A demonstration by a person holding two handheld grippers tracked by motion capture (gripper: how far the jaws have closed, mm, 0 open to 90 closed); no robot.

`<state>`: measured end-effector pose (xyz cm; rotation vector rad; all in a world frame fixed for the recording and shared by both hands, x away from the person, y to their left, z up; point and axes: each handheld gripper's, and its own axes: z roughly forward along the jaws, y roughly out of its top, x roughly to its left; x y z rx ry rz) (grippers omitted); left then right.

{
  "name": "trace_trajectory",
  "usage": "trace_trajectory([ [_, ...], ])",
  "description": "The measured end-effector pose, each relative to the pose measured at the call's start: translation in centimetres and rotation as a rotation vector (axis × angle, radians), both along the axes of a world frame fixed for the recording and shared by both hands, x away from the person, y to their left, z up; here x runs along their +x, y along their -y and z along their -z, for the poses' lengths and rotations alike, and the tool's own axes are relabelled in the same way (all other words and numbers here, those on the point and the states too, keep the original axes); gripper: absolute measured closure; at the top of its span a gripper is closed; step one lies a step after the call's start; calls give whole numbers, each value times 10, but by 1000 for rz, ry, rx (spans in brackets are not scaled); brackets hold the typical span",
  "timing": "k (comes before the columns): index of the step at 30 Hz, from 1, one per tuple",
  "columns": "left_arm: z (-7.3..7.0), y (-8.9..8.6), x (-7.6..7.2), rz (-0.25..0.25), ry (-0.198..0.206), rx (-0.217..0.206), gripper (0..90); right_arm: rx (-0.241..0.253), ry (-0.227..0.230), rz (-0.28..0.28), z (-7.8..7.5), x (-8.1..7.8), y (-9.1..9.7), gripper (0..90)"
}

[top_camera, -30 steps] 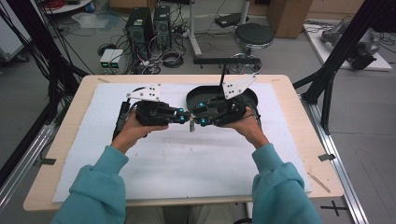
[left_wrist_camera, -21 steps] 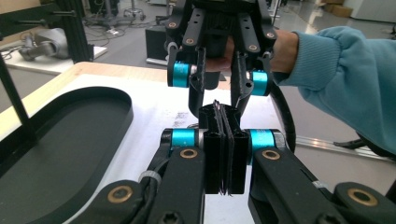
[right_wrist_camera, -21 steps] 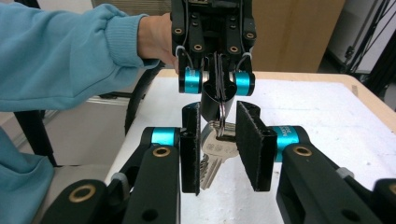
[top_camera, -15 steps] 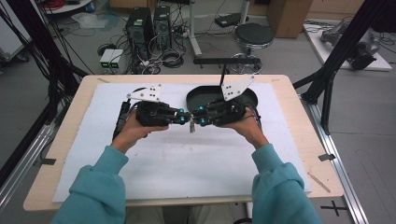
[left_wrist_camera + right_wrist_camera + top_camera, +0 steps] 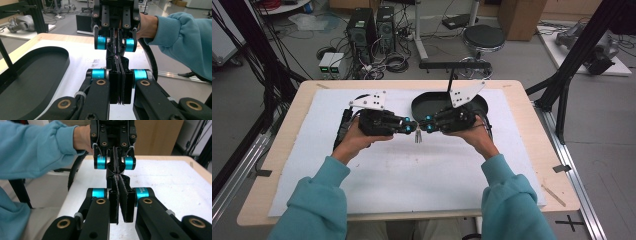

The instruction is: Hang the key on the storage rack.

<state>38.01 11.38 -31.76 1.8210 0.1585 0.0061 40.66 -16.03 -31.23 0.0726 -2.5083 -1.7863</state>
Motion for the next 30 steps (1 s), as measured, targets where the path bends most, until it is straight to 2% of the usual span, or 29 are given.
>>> trace_trajectory([
  [2, 0, 0, 0, -3, -1, 1, 882, -5, 7, -3, 0, 0, 0, 880],
  [5, 0, -1, 0, 0, 1, 0, 881, -14, -23, 20, -1, -2, -1, 885],
  [7, 0, -1, 0, -5, 4, 1, 881, -12, -12, 20, -1, -2, -1, 886],
  [10, 0, -1, 1, -3, 4, 0, 881, -20, -36, 30, -2, -2, -1, 889],
  [18, 1, -2, 3, -4, -14, -17, 870, -20, -53, 54, -3, -3, -1, 890],
  [19, 2, -2, 3, 0, -9, -32, 806, -24, -57, 53, -2, -3, -1, 890],
  [20, 1, -2, 2, -19, 22, -33, 654, -36, -62, 64, -2, -3, -1, 890],
  [21, 0, -3, 2, -47, 18, -38, 501, -31, -59, 64, -2, -2, 0, 890],
  [22, 0, -5, 3, -70, 2, -47, 400, -34, -63, 69, -2, -2, 0, 890],
  [23, -1, -6, 3, -83, 11, -46, 295, -37, -61, 79, -2, -1, 2, 890],
  [24, -1, -7, 2, -118, 16, -35, 112, -37, -70, 82, -2, -1, 3, 890],
  [25, -3, -10, 1, -143, 8, -19, 20, -39, -84, 96, -3, -1, 5, 890],
  [27, -4, -16, -2, -204, -1, -14, 17, -18, -83, 111, -3, 3, 10, 890],
  [29, -2, -23, -3, -245, 9, -26, 17, 1, -78, 125, -3, 6, 14, 890],
  [30, 0, -27, -2, -250, 10, -30, 17, 2, -81, 136, -4, 7, 16, 890],
])
